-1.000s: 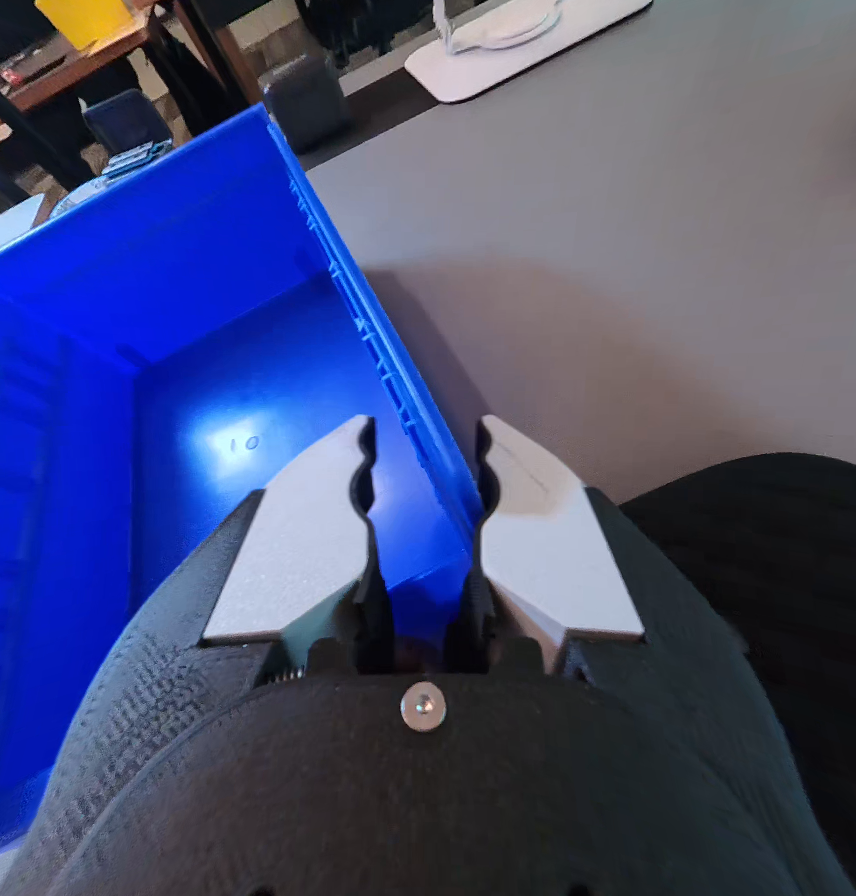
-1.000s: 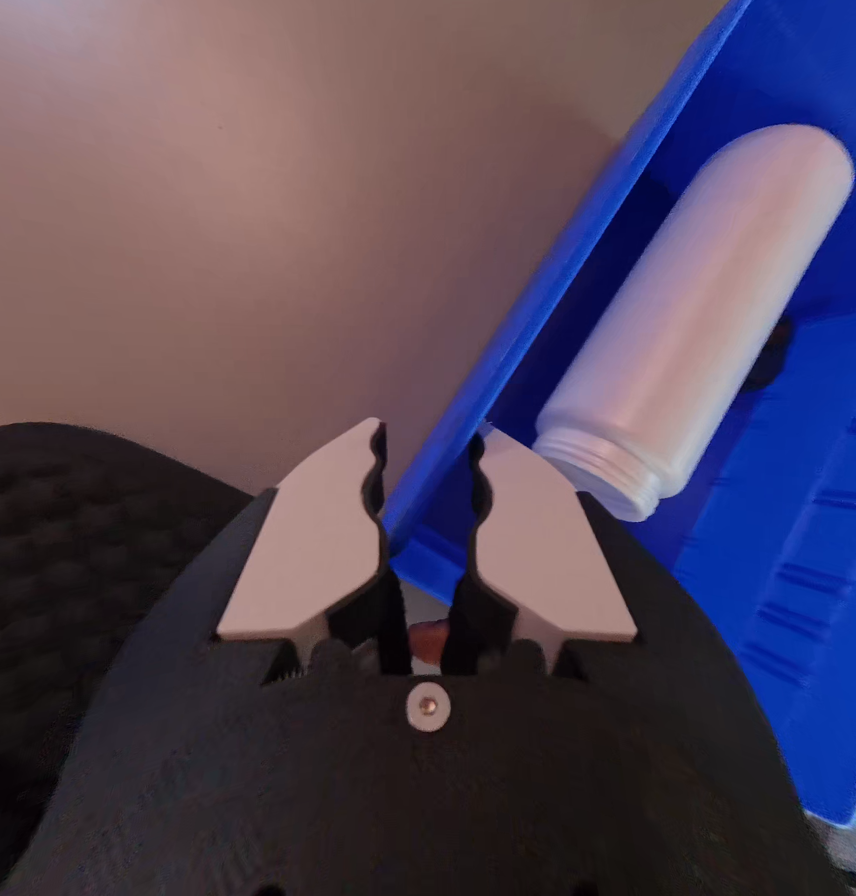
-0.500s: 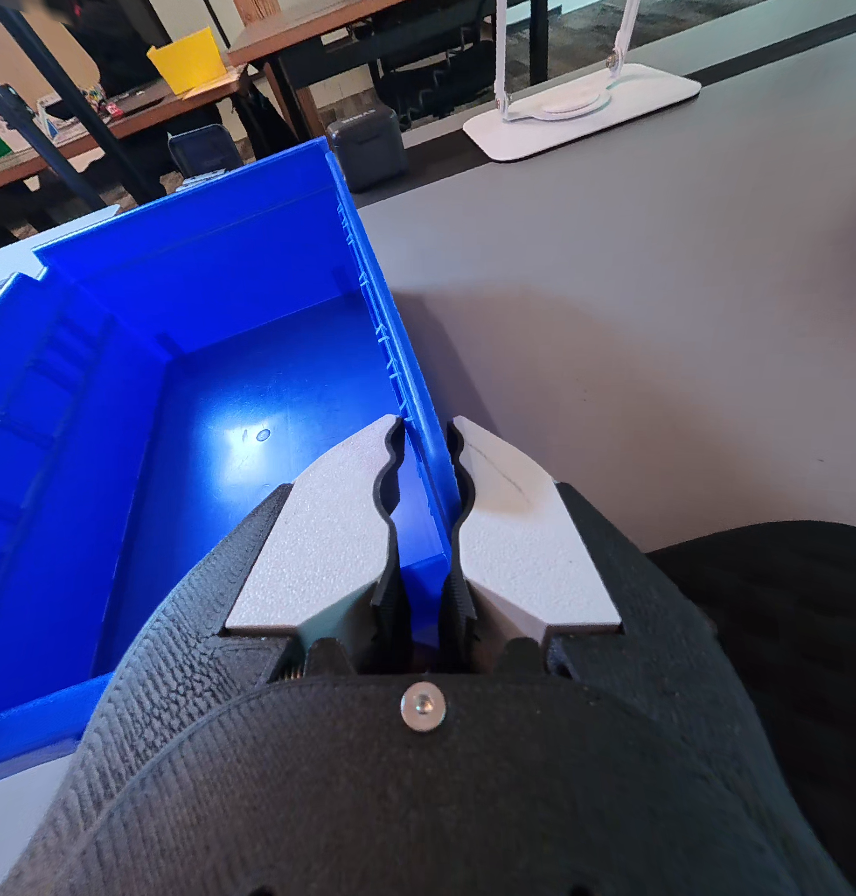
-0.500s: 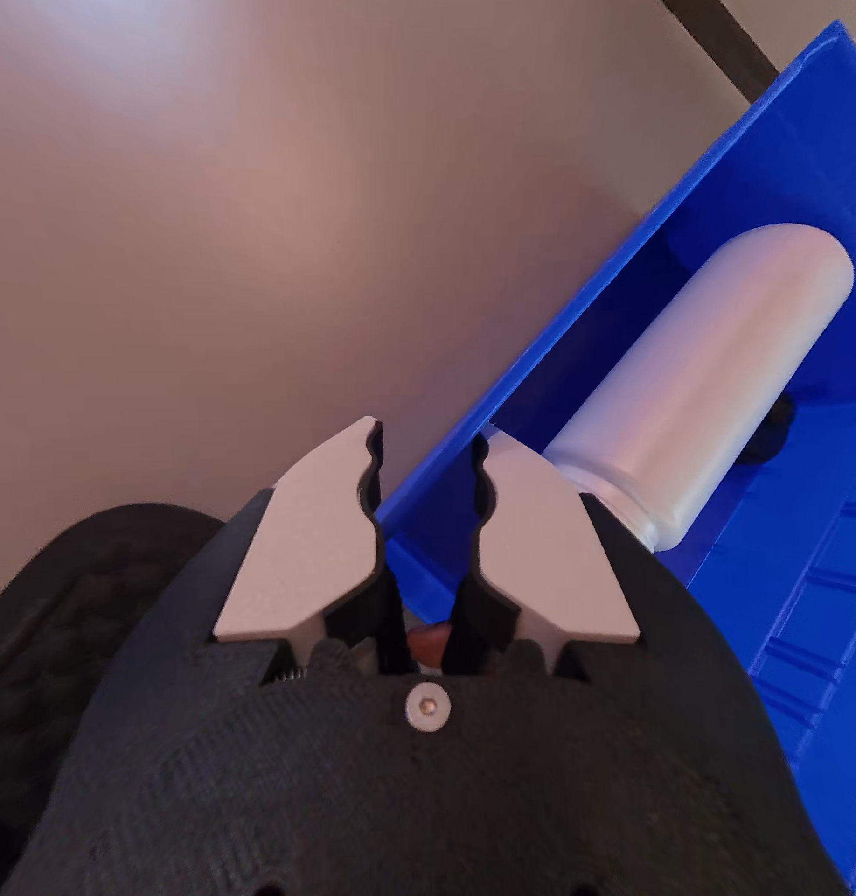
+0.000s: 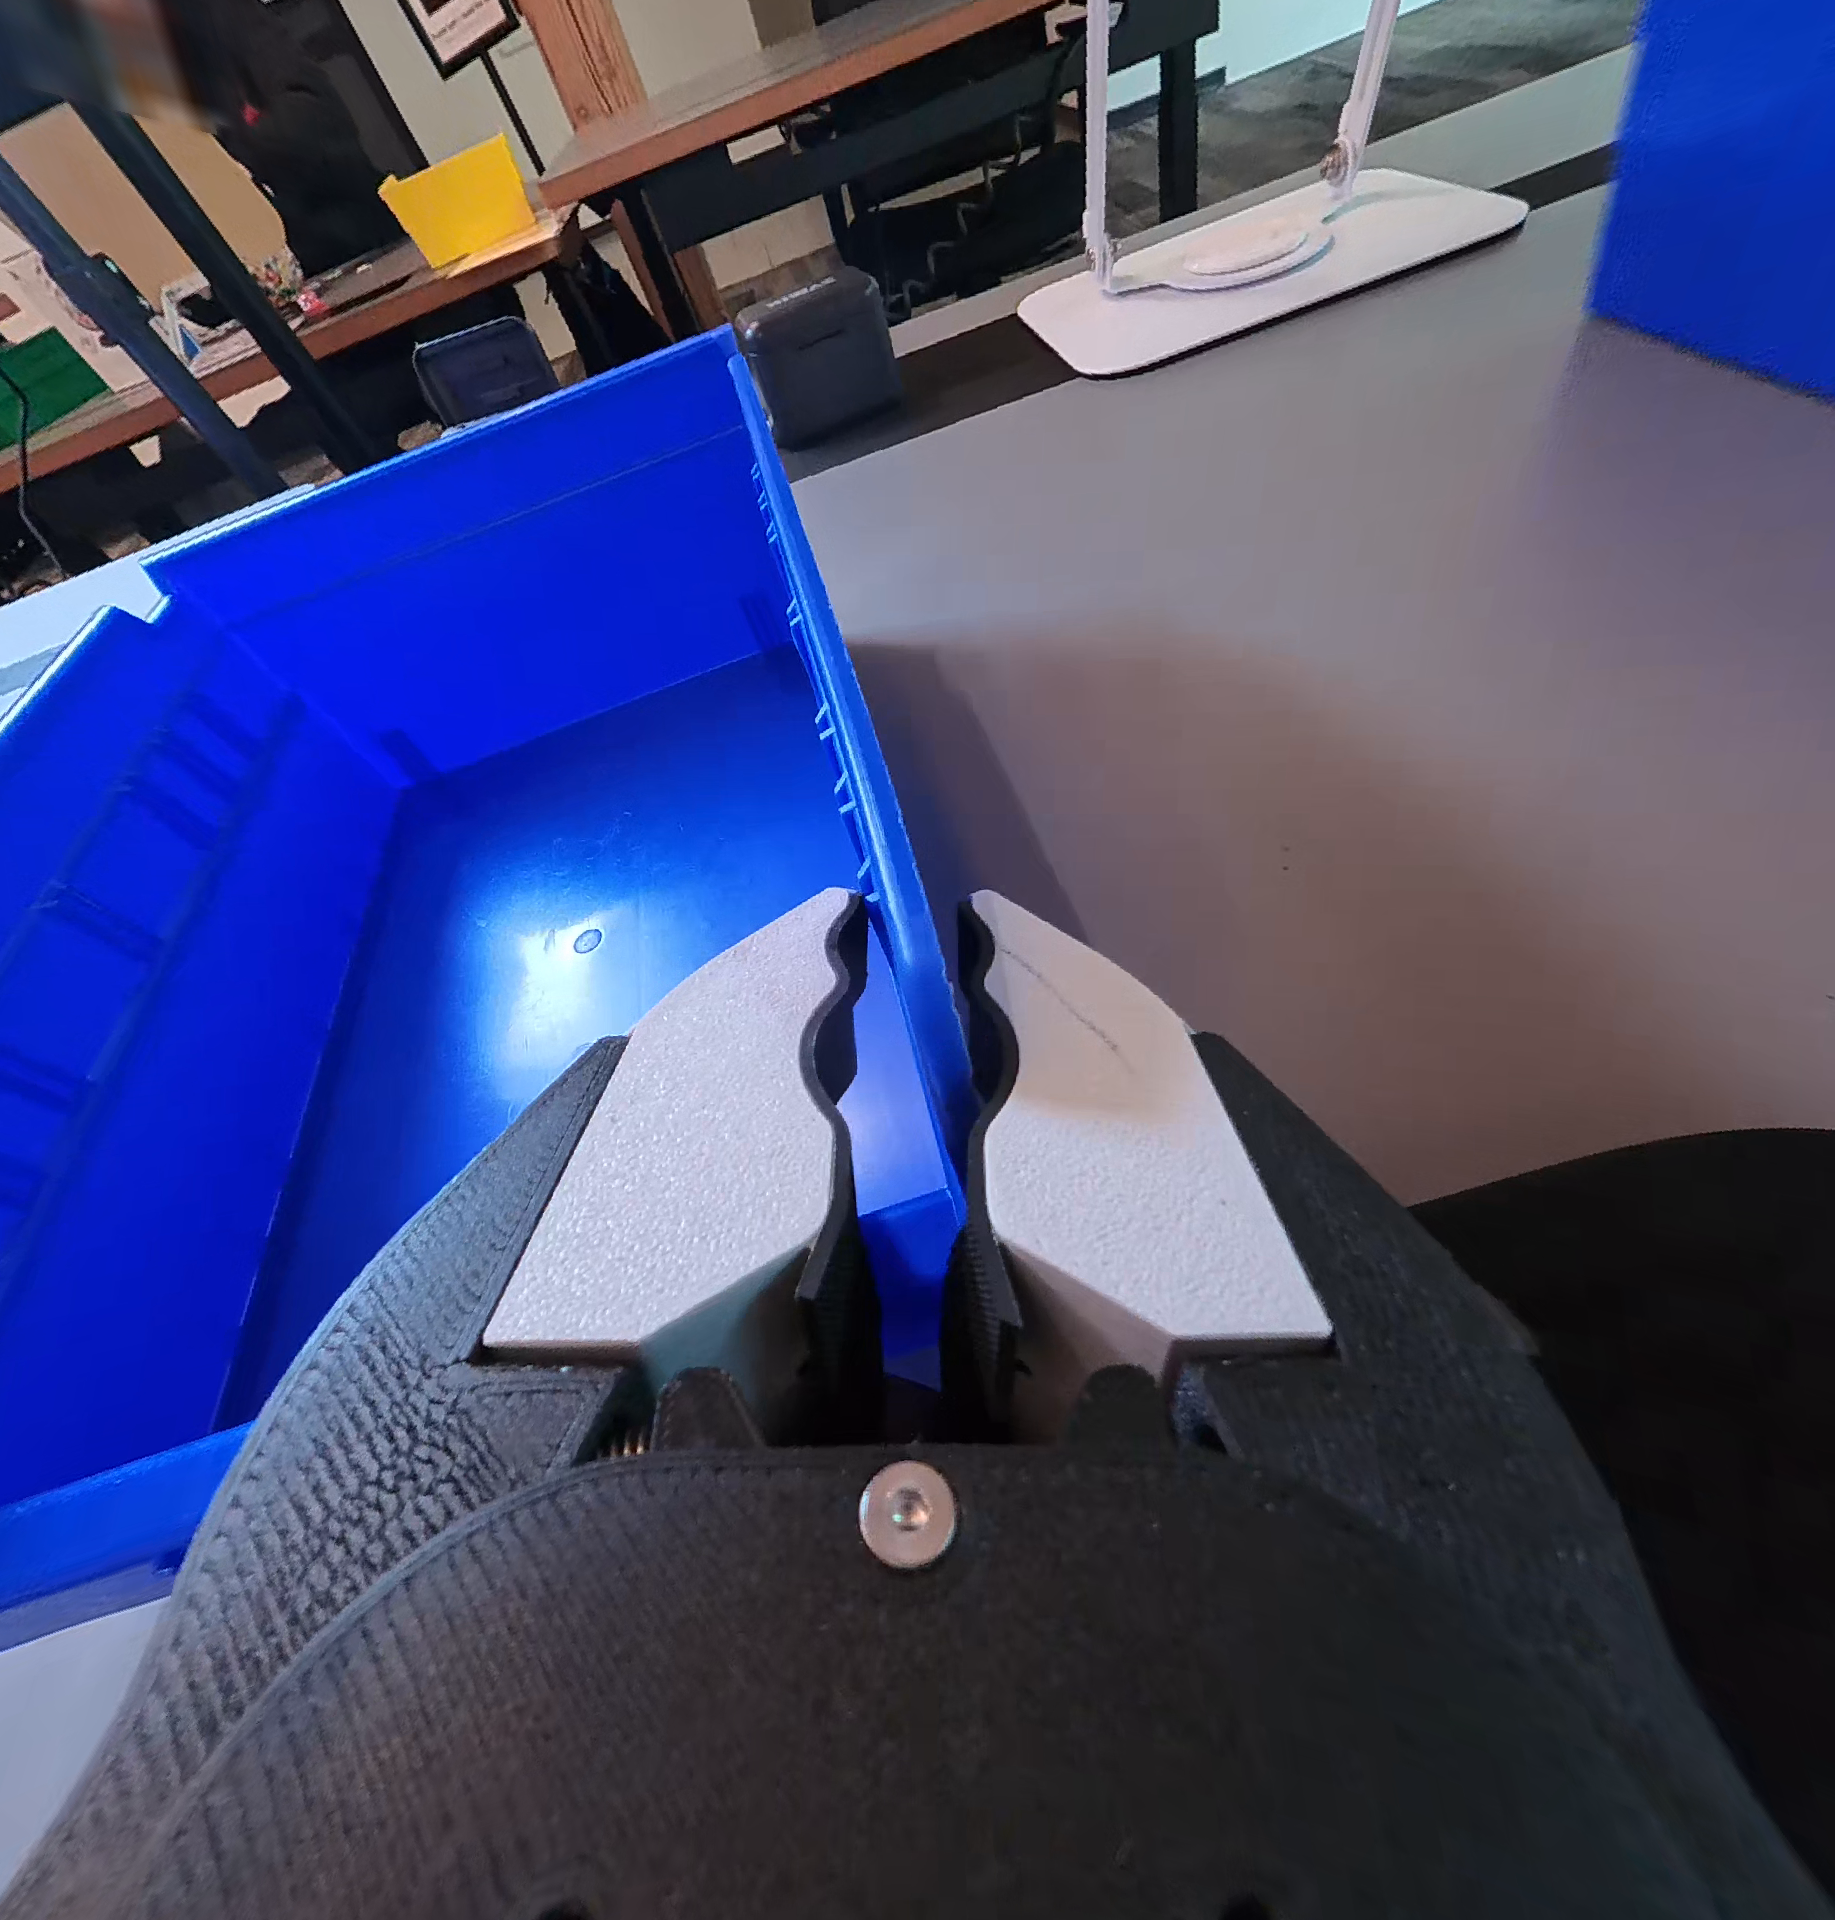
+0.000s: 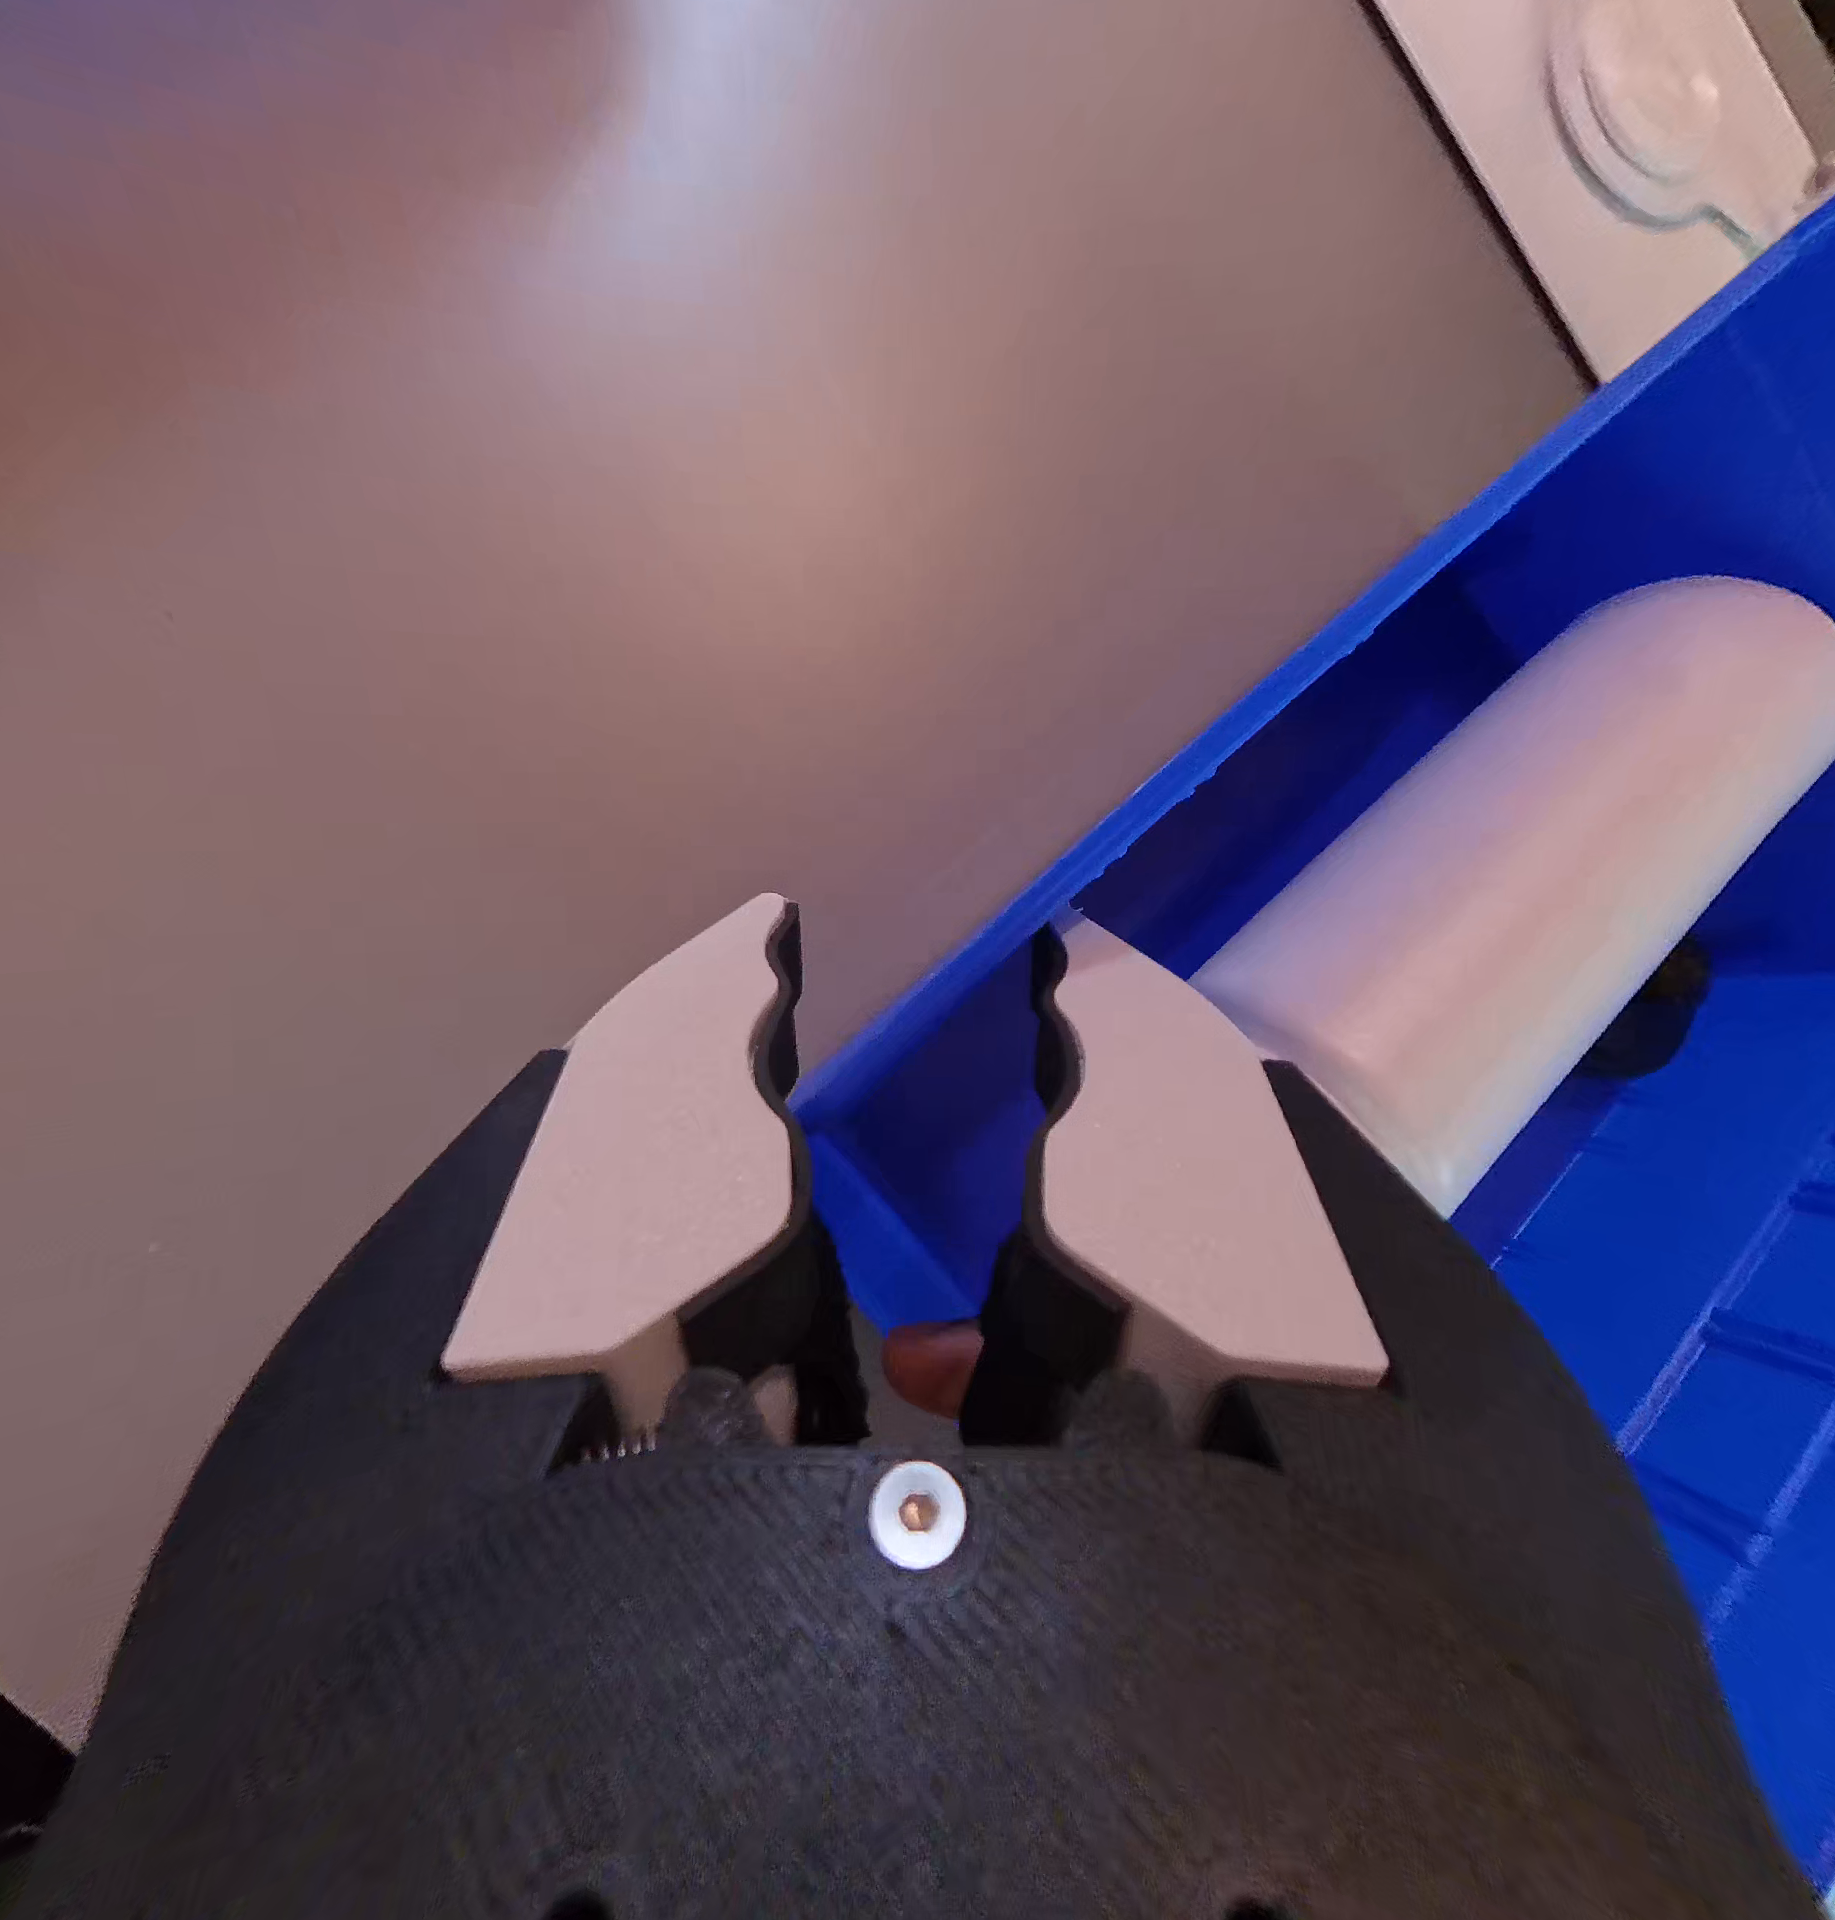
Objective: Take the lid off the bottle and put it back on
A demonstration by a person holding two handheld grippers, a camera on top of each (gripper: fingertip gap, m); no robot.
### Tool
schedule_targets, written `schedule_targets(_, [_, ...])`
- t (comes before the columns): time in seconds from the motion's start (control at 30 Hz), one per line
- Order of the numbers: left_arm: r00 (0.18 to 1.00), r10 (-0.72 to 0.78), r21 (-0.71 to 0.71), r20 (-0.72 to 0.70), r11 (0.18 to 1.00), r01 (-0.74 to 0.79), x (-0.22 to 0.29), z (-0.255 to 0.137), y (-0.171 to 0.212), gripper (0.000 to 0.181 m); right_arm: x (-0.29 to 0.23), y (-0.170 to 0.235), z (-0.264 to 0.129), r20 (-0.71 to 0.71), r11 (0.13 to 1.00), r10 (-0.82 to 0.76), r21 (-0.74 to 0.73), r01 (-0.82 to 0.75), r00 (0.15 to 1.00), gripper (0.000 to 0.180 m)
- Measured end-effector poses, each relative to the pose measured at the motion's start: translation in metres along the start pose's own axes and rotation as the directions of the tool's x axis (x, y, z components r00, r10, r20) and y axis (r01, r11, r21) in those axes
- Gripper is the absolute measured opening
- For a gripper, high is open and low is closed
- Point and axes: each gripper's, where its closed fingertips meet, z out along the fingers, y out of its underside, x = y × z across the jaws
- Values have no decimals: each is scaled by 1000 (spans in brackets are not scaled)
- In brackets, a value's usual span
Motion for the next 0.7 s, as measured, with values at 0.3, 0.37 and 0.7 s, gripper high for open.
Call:
schedule_targets(0.3, [1000, 5, 18, -4, 1000, -5, 0, 0, 0, 17, -44, -54, 25, 62, 989, -145, 14, 145, 987, 43])
schedule_targets(0.37, [1000, 3, 21, -7, 1000, -3, 0, -1, 0, 17, -56, -67, 30, 71, 986, -167, 21, 166, 983, 43])
schedule_targets(0.7, [1000, -5, 56, -16, 998, 5, 0, -3, -3, 24, -113, -124, 53, 128, 964, -264, 77, 256, 956, 44])
